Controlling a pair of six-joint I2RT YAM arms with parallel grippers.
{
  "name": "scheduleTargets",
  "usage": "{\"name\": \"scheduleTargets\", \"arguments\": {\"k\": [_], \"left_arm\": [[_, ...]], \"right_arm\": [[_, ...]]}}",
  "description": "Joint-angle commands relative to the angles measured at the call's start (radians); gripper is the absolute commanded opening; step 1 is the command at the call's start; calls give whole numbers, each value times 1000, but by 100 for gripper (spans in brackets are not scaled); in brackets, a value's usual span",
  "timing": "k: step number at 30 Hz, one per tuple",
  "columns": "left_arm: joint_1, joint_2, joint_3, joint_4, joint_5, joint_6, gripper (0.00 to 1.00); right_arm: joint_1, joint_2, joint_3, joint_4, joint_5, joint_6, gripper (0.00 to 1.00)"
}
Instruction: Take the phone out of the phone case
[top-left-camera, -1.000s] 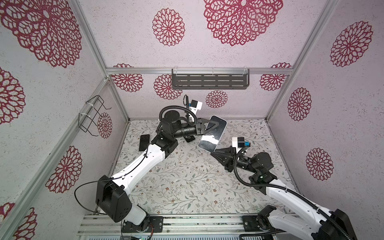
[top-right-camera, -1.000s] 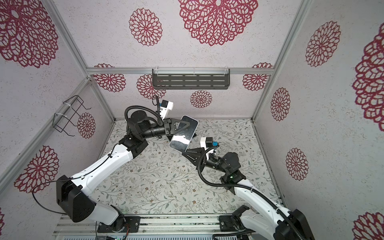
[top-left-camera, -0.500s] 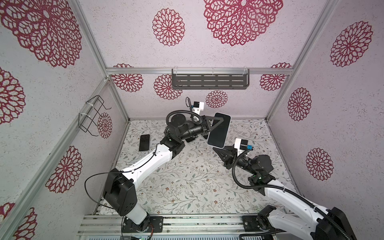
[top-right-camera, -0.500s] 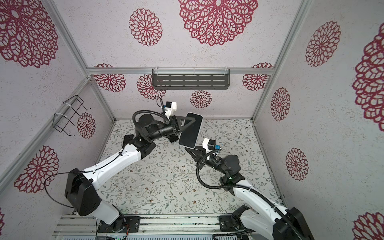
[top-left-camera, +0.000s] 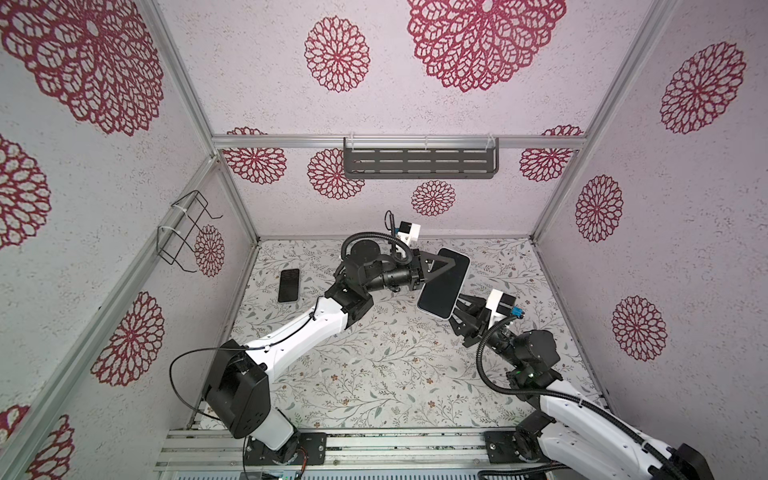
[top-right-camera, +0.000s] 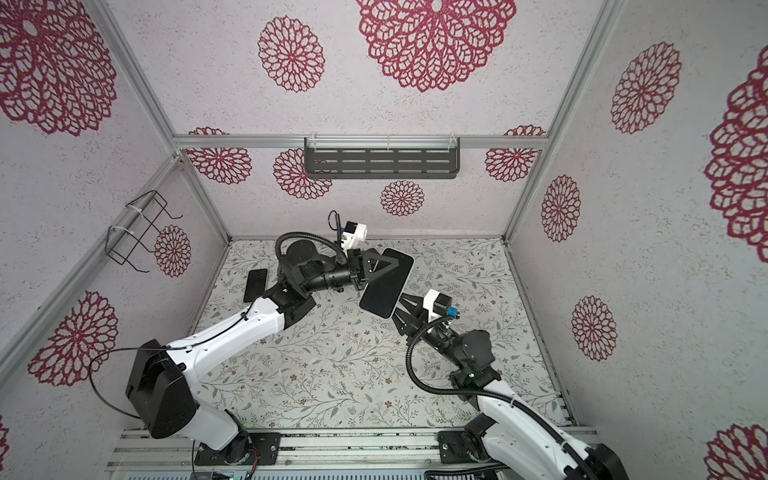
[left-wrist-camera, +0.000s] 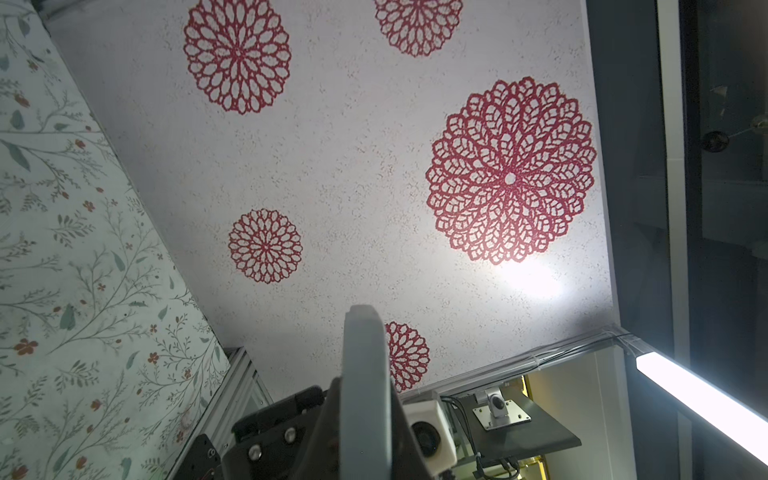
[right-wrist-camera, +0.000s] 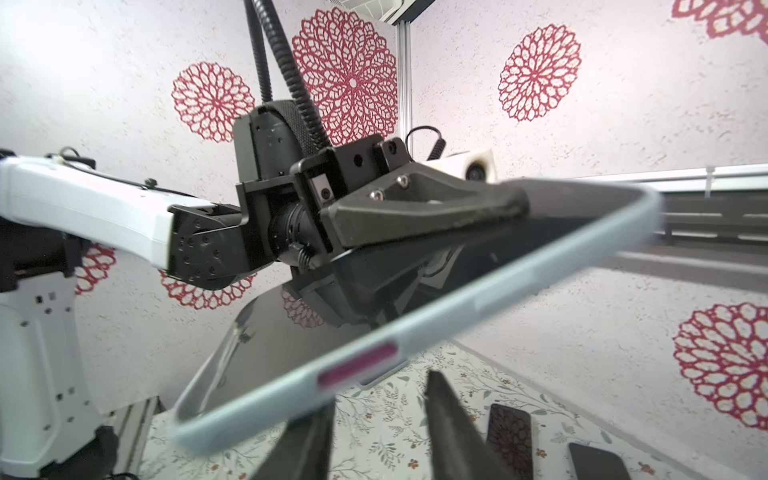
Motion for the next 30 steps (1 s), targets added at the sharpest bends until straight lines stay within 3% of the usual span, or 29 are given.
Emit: {"name": "scheduleTargets", "arguments": {"k": [1, 3, 7, 11, 17, 30], "left_arm": [[31, -74, 55, -17, 54, 88, 0], [49, -93, 95, -158, 95, 210, 0], [81, -116, 205, -524, 134, 523, 0], [91, -105, 297, -696, 161, 706, 0], [96, -85, 356, -737, 167, 776, 0], [95, -51, 351, -647, 181, 736, 0]], "right_arm": [[-6, -51, 57, -123, 12, 95, 54], [-9, -45, 135, -283, -50, 128, 59], [-32, -6, 235, -399, -236, 214, 80], [-34, 64, 312, -424, -370, 266, 82], [-28, 132, 317, -265, -469, 377, 79], [19, 221, 307, -94, -467, 433, 62]]}}
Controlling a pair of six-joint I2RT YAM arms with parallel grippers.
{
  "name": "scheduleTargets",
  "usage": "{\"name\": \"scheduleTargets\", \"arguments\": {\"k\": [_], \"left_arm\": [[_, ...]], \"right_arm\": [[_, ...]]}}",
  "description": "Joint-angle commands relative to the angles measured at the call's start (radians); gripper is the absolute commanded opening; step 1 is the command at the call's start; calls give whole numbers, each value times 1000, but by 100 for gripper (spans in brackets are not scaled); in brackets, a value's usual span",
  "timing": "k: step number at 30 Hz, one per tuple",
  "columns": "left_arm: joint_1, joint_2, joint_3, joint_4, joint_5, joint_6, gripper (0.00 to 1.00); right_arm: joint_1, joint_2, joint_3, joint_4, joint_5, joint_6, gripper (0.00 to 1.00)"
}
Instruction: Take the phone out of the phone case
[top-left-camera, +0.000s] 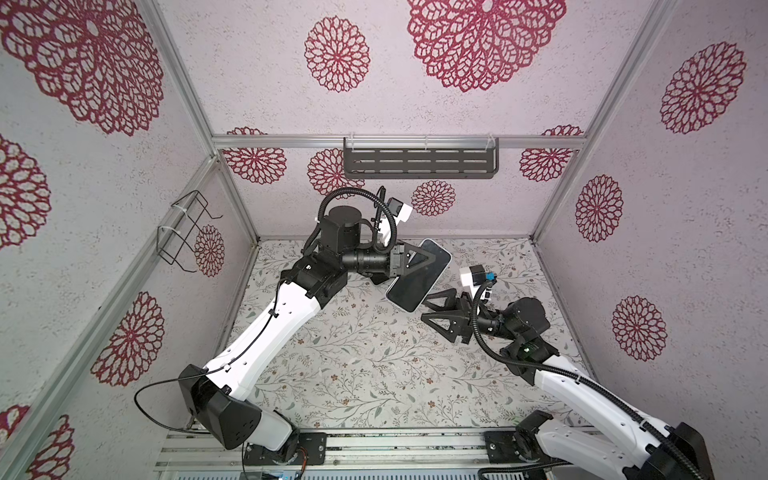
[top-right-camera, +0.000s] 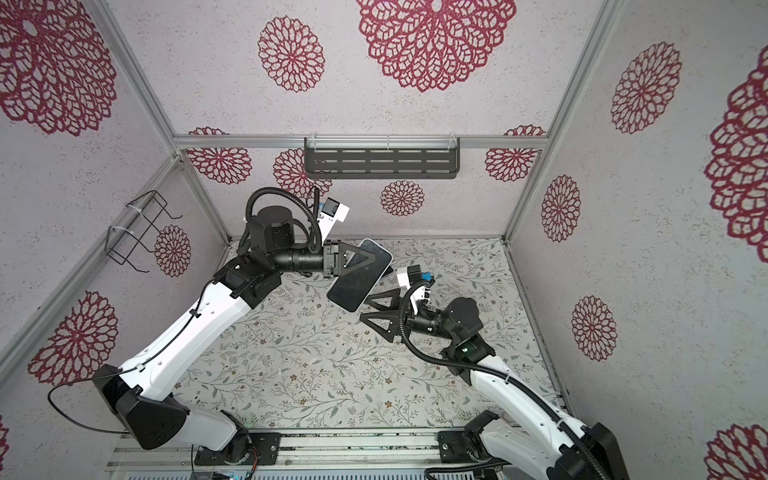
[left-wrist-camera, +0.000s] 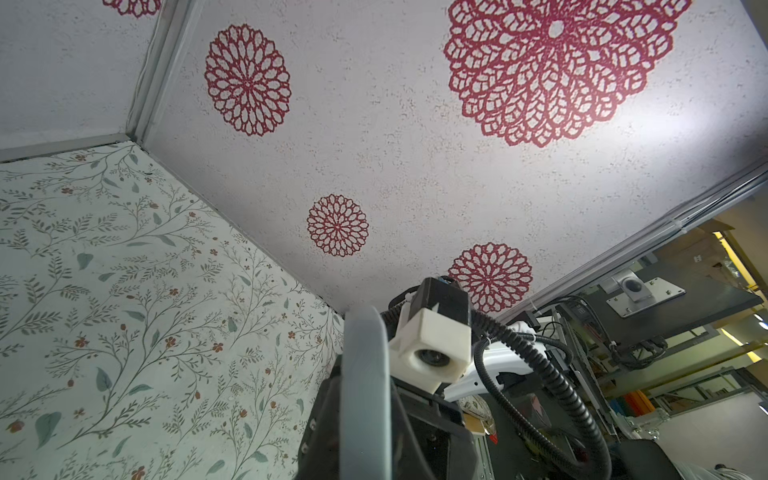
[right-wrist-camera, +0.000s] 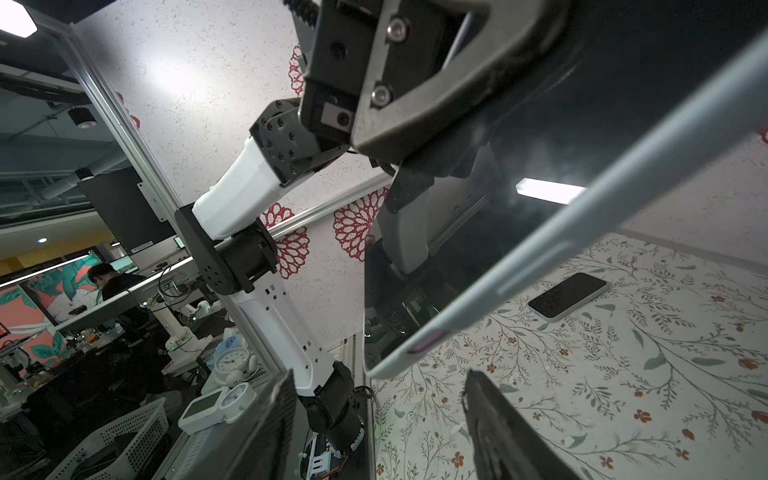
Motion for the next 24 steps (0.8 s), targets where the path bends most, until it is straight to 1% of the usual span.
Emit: {"name": "scheduleTargets", "arguments": {"k": [1, 3, 13, 24], "left_arm": [[7, 0, 23, 79, 24, -10, 0], [8, 0, 22, 86, 26, -14, 0], [8, 0, 2, 114, 31, -31, 0], [5, 12, 2, 130, 25, -45, 0]], "right_arm": [[13, 21, 16, 106, -16, 29, 61], [15, 32, 13, 118, -12, 31, 57], [21, 67, 23, 172, -20, 55, 40], [28, 87, 21, 230, -23, 83, 35]]}}
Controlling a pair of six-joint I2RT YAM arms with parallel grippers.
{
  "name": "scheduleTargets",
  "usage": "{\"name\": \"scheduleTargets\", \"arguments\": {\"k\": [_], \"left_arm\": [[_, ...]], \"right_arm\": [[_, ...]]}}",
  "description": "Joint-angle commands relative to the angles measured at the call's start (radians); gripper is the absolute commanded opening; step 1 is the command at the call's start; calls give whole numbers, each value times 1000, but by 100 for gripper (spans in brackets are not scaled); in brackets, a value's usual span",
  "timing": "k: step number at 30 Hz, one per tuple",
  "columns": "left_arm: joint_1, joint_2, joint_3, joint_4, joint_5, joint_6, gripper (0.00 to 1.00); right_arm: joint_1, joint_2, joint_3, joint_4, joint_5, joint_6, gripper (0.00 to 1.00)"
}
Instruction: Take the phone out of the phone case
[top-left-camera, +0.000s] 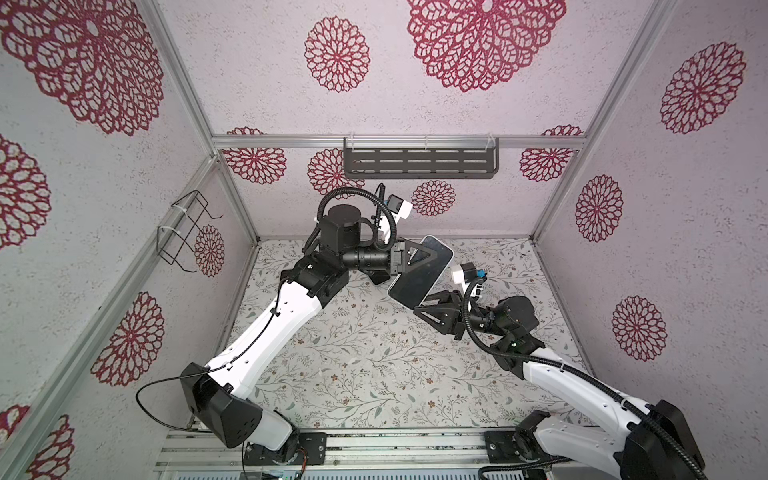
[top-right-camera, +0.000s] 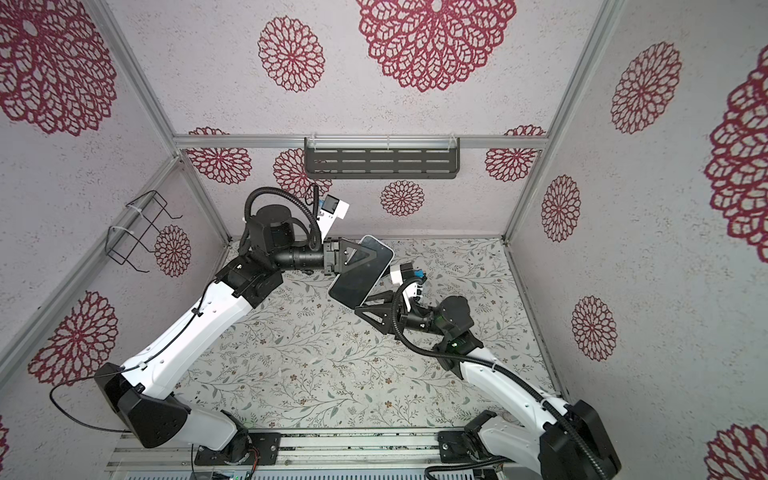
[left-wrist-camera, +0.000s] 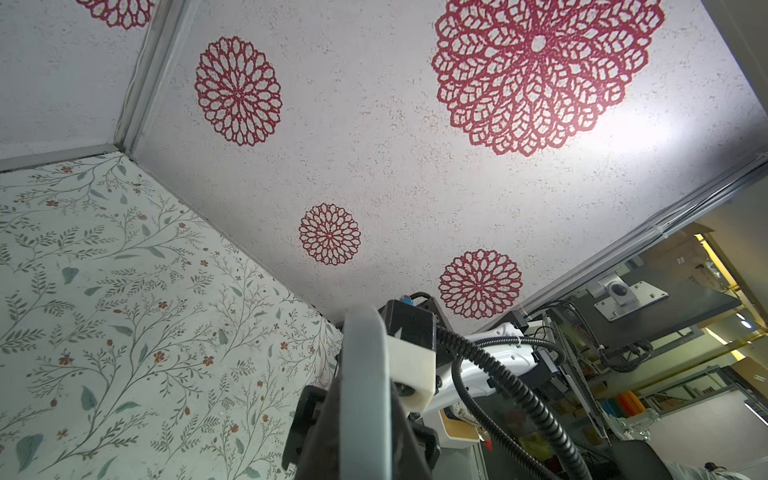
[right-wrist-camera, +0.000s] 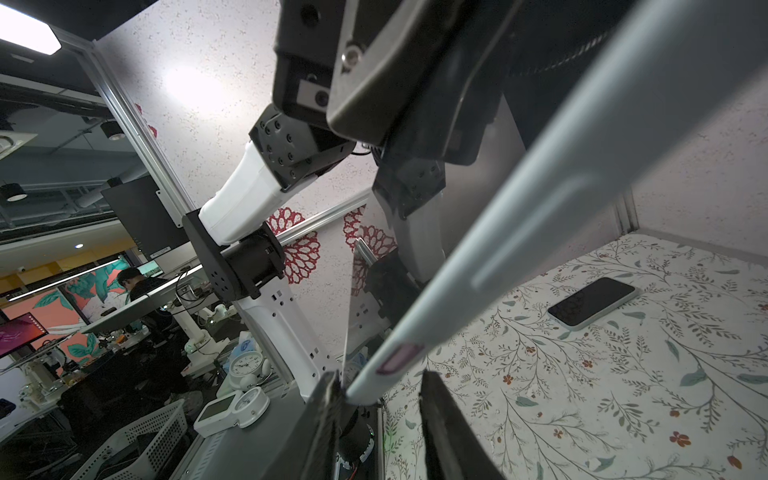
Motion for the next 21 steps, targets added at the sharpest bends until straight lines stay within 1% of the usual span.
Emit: {"name": "scheduleTargets", "arguments": {"k": [1, 5, 7, 8, 10, 13, 14, 17, 21], "left_arm": [[5, 7, 1, 72, 16, -7, 0], [2, 9, 1, 76, 14, -10, 0], [2, 10, 1, 80, 13, -14, 0], [3, 12, 1, 81, 11, -16, 0], [4, 18, 1, 85, 4, -26, 0], [8, 30, 1, 107, -7, -72, 0], [11, 34, 1, 114, -12, -92, 0], [20, 59, -1, 162, -27, -182, 0], [20, 112, 6, 189, -65, -295, 0]], "right_arm": [[7, -5, 22, 87, -16, 20, 34], [8, 2, 19, 107, -16, 28, 29], [9, 6, 18, 121, -19, 36, 24], [10, 12, 17, 131, -23, 41, 22], [11, 18, 16, 154, -33, 51, 13], [14, 19, -4, 183, -30, 52, 2], [16, 16, -10, 198, -30, 51, 0], [22, 1, -37, 238, -26, 34, 0], [27, -25, -62, 251, -4, -37, 0]]}}
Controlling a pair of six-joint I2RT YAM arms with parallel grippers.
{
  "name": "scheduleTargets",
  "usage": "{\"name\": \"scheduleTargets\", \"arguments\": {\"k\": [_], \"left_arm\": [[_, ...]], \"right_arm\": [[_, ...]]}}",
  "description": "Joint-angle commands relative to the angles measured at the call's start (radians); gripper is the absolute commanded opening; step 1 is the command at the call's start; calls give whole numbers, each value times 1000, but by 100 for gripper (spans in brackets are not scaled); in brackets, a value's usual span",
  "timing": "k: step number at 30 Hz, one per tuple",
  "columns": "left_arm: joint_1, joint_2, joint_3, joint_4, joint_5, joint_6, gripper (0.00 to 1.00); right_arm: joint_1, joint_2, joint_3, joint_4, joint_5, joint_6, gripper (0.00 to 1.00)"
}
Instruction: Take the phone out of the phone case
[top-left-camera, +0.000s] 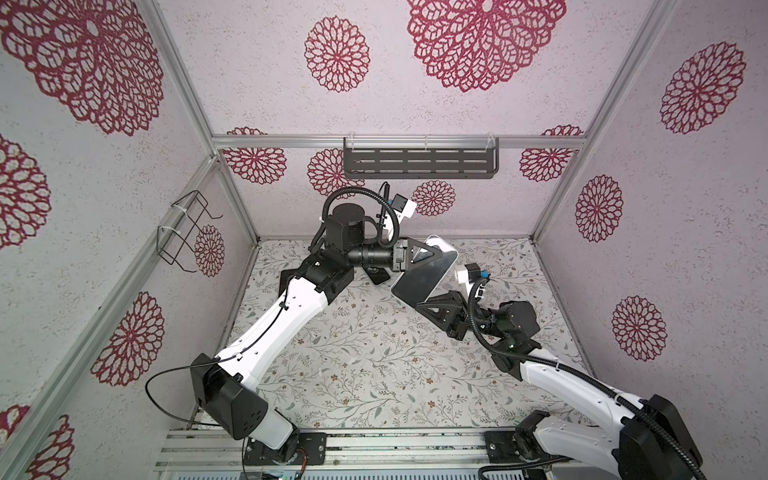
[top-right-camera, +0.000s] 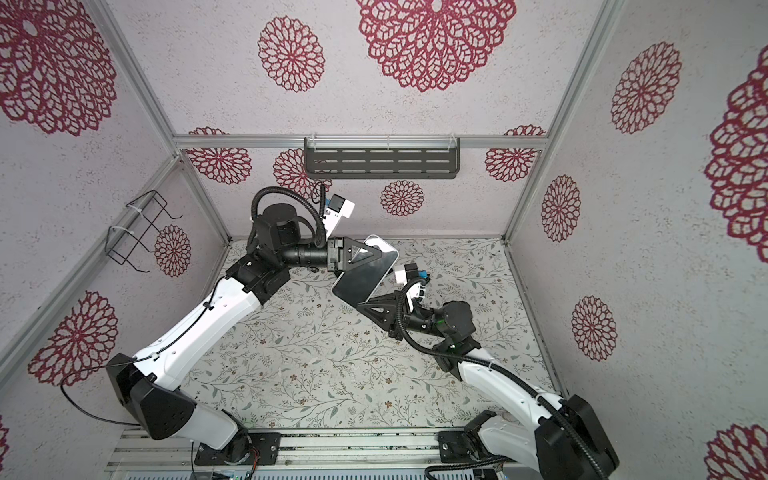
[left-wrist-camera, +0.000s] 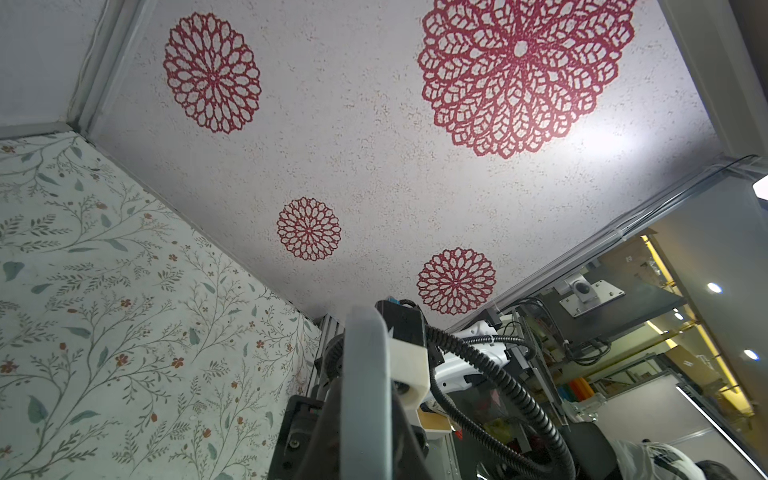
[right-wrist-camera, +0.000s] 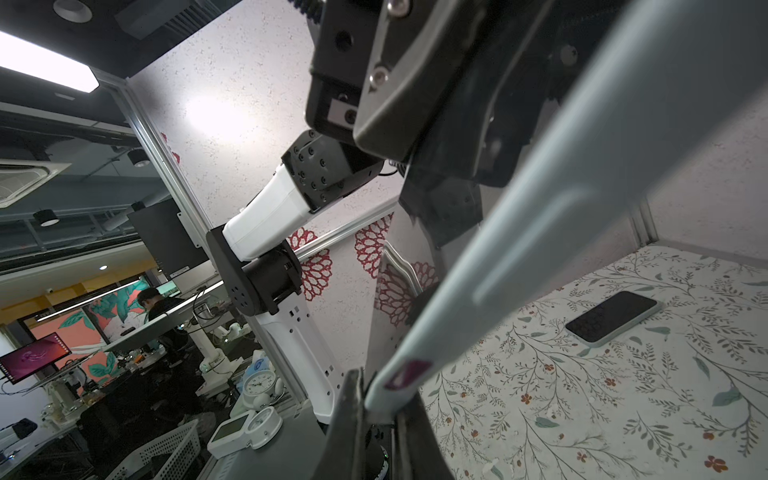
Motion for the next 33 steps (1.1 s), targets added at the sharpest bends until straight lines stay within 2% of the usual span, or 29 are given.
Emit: {"name": "scheduleTargets", "arguments": {"k": [1, 6, 14, 22, 33], "left_arm": [[14, 60, -1, 107, -132, -199, 0], [-9, 90, -104, 297, -162, -423, 0], [-89, 100, -192, 436, -224, -588, 0], [-155, 147, -219, 537, -221, -701, 0], [-175, 196, -194, 595, -189, -779, 0]], "right_arm": [[24, -41, -11, 103, -27, -146, 0], [22, -86, -45, 123, 46, -285, 0], [12, -93, -40, 113, 149, -486, 0], [-6, -128, -35, 89, 212, -629, 0], [-10, -197, -57, 13, 216, -788, 0]]}}
